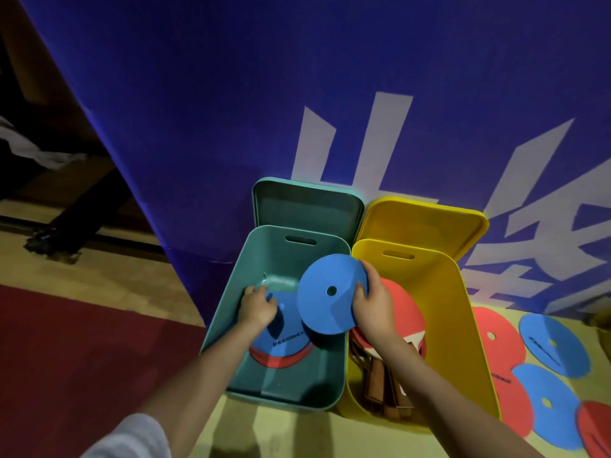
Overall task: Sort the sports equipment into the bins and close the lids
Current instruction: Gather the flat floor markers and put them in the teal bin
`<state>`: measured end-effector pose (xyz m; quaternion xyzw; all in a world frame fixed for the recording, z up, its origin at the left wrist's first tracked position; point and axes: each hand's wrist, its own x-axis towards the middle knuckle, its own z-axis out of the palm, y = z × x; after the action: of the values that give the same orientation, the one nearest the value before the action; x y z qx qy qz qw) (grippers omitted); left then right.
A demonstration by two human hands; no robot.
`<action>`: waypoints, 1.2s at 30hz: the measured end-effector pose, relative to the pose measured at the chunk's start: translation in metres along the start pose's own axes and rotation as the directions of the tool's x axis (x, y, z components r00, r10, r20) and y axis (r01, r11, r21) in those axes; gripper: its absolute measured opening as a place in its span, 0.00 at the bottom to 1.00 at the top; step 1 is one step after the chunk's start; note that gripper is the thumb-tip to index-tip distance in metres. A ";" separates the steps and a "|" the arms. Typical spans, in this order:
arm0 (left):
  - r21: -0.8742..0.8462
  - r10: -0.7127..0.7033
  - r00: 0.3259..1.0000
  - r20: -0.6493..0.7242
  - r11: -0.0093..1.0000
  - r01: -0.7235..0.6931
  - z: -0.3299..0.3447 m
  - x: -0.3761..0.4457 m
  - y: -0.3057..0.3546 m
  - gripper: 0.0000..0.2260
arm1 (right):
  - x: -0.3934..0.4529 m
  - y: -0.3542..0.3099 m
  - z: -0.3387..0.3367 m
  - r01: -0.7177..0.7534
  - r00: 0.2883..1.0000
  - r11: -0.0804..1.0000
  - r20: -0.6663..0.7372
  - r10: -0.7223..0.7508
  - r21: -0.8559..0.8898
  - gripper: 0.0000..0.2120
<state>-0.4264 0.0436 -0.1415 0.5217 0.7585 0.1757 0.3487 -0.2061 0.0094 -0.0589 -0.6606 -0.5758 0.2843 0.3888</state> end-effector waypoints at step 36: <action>-0.139 0.287 0.921 -0.264 0.934 -0.331 -0.075 -0.025 -0.035 0.23 | 0.036 0.044 0.159 0.118 0.812 0.651 0.450 0.371 -0.749 0.31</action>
<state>-0.4979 0.0147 -0.1026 0.5761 0.6839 0.3584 0.2683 -0.3065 0.0729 -0.1786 -0.6847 -0.6784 0.2326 -0.1299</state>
